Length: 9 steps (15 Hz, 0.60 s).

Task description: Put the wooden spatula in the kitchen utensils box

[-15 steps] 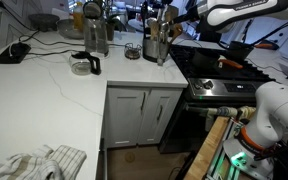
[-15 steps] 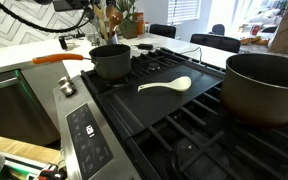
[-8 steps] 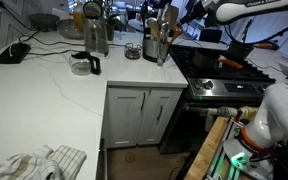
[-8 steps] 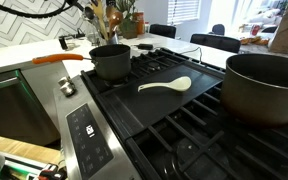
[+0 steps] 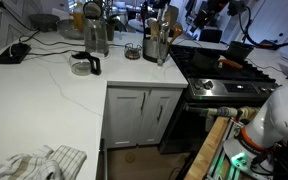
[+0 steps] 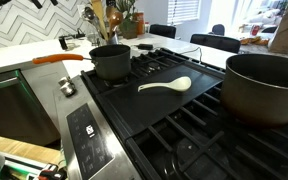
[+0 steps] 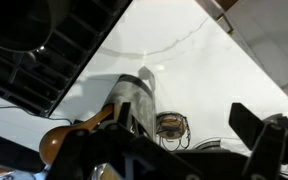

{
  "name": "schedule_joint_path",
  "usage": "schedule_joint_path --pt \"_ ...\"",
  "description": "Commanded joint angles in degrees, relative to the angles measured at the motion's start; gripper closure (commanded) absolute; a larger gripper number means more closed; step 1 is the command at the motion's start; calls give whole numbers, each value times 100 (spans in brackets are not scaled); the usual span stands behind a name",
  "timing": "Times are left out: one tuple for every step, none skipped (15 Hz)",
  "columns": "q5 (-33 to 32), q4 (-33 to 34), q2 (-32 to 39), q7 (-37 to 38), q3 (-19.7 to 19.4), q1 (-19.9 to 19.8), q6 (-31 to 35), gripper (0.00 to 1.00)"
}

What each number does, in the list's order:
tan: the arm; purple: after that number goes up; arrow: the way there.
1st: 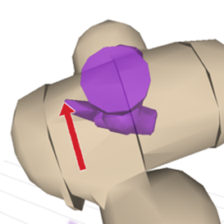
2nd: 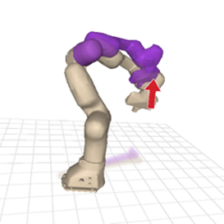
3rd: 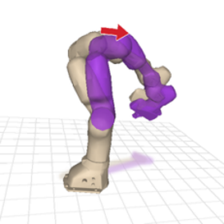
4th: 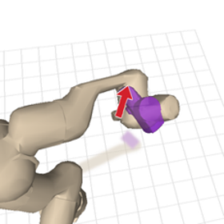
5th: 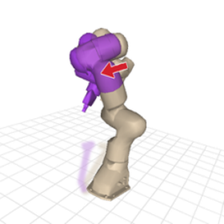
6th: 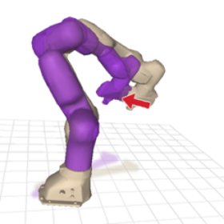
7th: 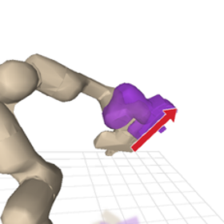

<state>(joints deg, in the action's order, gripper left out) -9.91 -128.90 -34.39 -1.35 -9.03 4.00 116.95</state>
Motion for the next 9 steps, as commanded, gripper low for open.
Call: schedule_joint_path --pt "679 -103 -522 -286 188 -95 -897 0" --pt "816 -67 -598 -381 187 -81 -1273 0" --pt "978 -43 -671 -560 131 -39 -1658 0" --pt "763 17 -445 -334 313 -199 -1179 0" --pt "794 17 -499 -364 315 -204 -1271 0" --pt "788 20 -517 -359 334 -223 -1262 0" --pt "783 21 -503 -354 354 -238 -1253 0" --pt "780 20 -483 -351 368 -245 -1249 0" --pt "779 20 -468 -350 374 -245 -1246 0"
